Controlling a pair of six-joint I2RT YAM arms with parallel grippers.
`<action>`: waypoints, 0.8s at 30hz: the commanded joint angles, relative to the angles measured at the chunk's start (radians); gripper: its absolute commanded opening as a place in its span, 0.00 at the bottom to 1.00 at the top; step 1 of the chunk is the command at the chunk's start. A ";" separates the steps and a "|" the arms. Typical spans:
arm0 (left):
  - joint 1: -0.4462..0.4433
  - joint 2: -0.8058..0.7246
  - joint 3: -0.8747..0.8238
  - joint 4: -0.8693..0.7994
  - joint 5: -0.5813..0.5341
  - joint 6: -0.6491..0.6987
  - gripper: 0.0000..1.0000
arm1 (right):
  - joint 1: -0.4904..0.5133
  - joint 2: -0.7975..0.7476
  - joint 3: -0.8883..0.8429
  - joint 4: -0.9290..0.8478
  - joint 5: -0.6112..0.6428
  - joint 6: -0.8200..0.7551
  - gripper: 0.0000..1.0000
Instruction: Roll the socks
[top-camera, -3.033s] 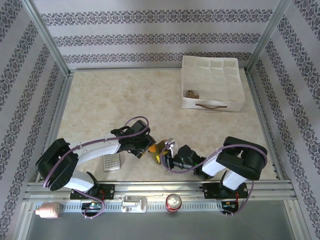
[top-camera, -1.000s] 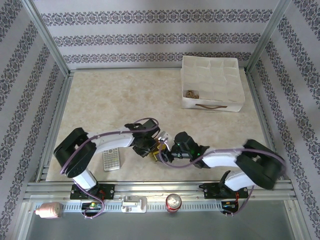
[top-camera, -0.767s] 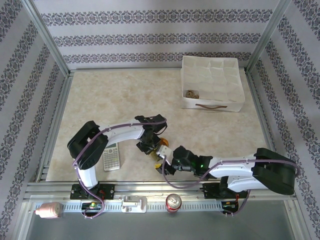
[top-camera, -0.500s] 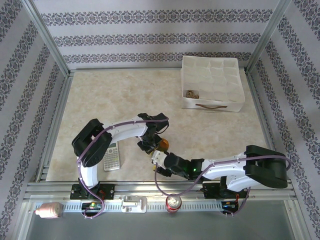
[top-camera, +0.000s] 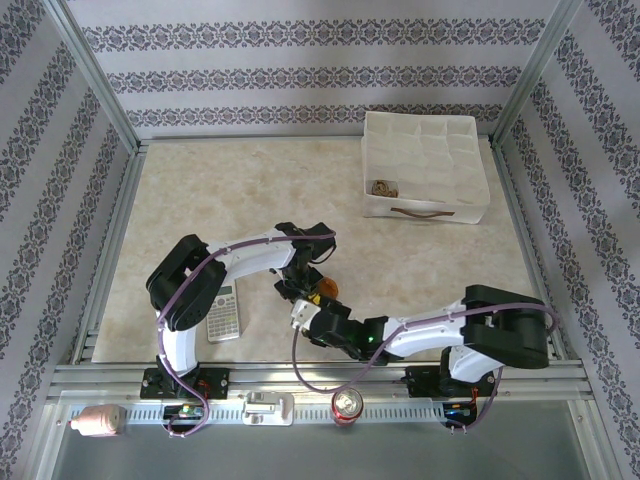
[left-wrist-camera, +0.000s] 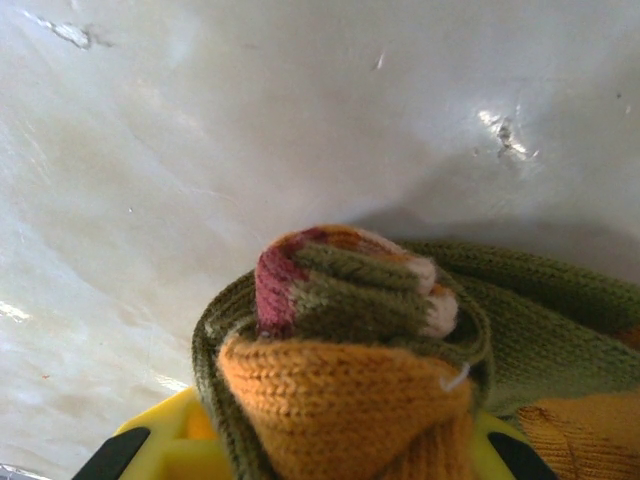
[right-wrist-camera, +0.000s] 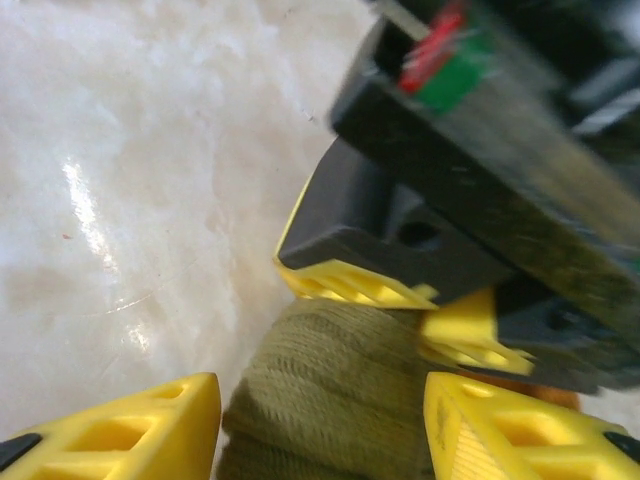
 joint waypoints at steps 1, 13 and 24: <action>0.000 0.104 -0.065 -0.108 -0.001 0.026 0.00 | -0.016 0.074 0.070 -0.035 0.024 -0.004 0.50; 0.055 -0.050 -0.110 0.003 0.030 0.030 0.32 | -0.110 0.094 0.026 -0.235 -0.213 0.284 0.00; 0.159 -0.230 -0.195 0.276 0.060 0.009 0.88 | -0.275 0.079 -0.095 -0.129 -0.581 0.374 0.00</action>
